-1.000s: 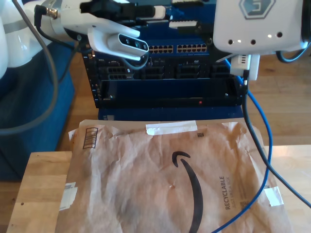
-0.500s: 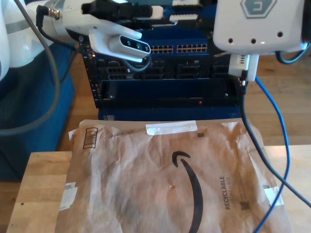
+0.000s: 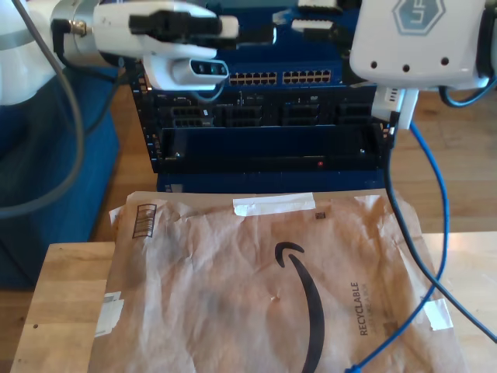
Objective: Grab the cable and plug it in
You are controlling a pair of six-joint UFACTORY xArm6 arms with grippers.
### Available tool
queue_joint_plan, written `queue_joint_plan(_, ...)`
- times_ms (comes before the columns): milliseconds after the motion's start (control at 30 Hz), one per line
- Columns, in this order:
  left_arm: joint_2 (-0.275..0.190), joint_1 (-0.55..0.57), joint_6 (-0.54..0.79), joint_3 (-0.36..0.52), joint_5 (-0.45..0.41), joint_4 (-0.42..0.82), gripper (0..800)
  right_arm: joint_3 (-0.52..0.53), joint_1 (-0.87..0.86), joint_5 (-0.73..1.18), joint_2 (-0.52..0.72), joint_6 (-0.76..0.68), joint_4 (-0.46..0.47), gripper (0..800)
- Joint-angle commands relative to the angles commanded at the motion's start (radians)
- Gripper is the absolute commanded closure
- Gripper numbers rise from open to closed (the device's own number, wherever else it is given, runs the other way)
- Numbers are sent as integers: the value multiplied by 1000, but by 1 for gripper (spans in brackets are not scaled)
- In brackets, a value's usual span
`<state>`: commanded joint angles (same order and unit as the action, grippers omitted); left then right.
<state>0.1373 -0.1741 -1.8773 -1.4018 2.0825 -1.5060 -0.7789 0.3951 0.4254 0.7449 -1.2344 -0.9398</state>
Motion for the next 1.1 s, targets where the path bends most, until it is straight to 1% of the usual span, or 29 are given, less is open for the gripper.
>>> queue_joint_plan(67, 2, -38, 25, -32, -14, 72, 1, 20, -3, -29, -11, 0, 2, 797)
queue_joint_plan(133, 2, -55, 35, -60, -48, 189, 1, 34, -14, -75, -17, 2, 12, 797)
queue_joint_plan(200, 0, -75, 58, -71, -64, 304, 1, 60, -31, -127, -18, 2, 48, 796)
queue_joint_plan(367, -6, -158, 112, -80, -71, 516, 0, 133, -64, -221, -17, 2, 84, 796)
queue_joint_plan(533, -5, -290, 302, -81, -71, 637, 0, 199, -110, -245, -11, 2, 118, 796)
queue_joint_plan(667, -3, -388, 407, -68, -69, 824, 0, 221, -126, -267, -11, 3, 137, 796)
queue_joint_plan(733, -9, -445, 505, -28, -68, 905, 0, 233, -126, -273, -11, 3, 147, 796)
queue_joint_plan(833, -43, -539, 632, 46, -69, 1016, 0, 255, -130, -276, -11, 2, 153, 796)
queue_joint_plan(900, -68, -595, 729, 107, -74, 1114, 0, 270, -129, -305, -12, 3, 153, 796)
queue_joint_plan(933, -81, -620, 770, 144, -87, 1152, 0, 272, -129, -322, -15, 3, 155, 796)
queue_joint_plan(1033, -130, -701, 890, 276, -184, 1237, 0, 272, -127, -328, -18, 3, 155, 796)
queue_joint_plan(1100, -163, -752, 971, 362, -233, 1310, 0, 276, -127, -328, -18, 3, 155, 796)
